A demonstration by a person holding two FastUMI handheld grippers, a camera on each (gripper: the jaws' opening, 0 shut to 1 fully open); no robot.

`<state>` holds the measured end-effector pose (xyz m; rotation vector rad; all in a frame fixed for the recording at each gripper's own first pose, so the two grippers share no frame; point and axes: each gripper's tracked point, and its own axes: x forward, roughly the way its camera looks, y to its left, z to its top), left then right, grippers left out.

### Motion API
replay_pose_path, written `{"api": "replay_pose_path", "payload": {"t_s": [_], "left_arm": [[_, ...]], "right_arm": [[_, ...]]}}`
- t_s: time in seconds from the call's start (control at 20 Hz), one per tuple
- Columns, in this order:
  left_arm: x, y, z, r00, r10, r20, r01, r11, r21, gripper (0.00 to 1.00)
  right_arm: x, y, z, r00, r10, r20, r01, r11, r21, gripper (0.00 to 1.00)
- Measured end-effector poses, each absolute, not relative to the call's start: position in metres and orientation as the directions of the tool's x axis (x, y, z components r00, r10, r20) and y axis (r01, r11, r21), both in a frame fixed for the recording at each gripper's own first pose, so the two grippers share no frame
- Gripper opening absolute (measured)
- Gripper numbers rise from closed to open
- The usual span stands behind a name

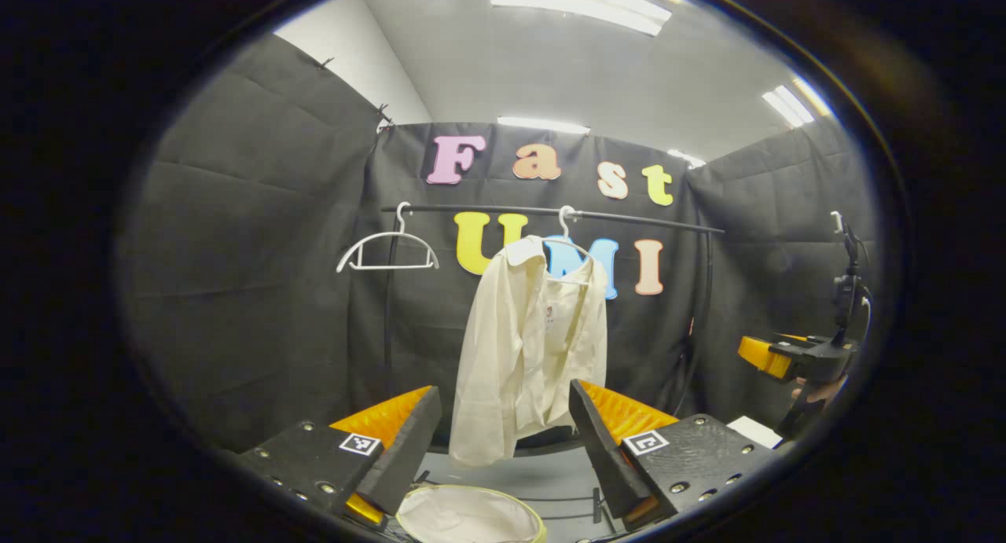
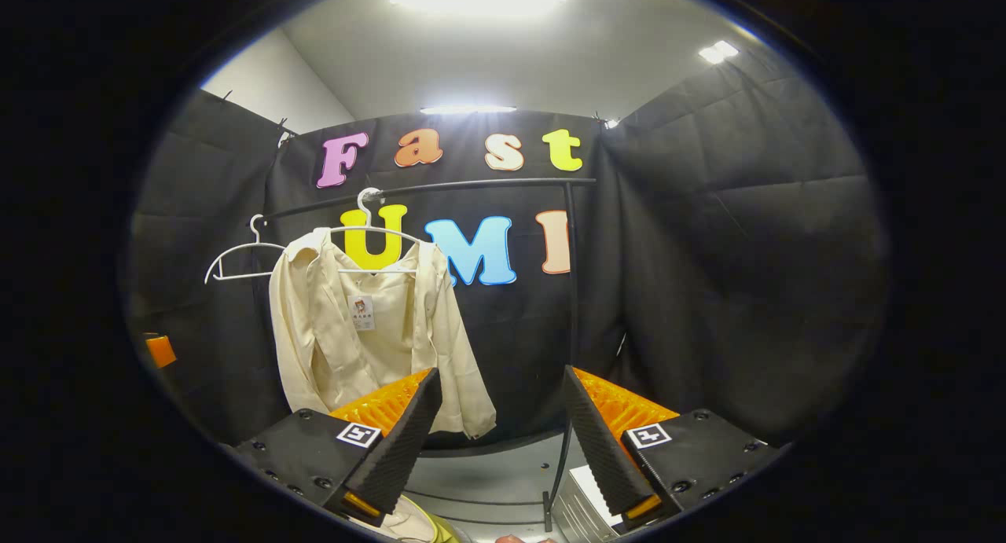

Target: Grasp the clothes on the hanger with both hands and then place them into the laundry hamper below.

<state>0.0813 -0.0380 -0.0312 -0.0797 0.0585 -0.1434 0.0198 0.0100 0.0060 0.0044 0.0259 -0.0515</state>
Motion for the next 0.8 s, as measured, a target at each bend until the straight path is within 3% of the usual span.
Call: {"api": "replay_pose_path", "payload": {"t_s": [0.3,0.8], "left_arm": [[0.136,-0.068,-0.005,0.984,-0.175,-0.024,0.174,0.984,-0.039,0.95],[0.289,-0.13,0.007,0.991,-0.132,-0.013,0.132,0.991,-0.031,0.95]], "right_arm": [[0.068,0.019,0.016,0.999,-0.033,0.002,0.033,0.999,0.029,0.98],[0.185,0.005,-0.004,1.0,-0.001,-0.022,0.002,0.998,0.068,0.98]]}}
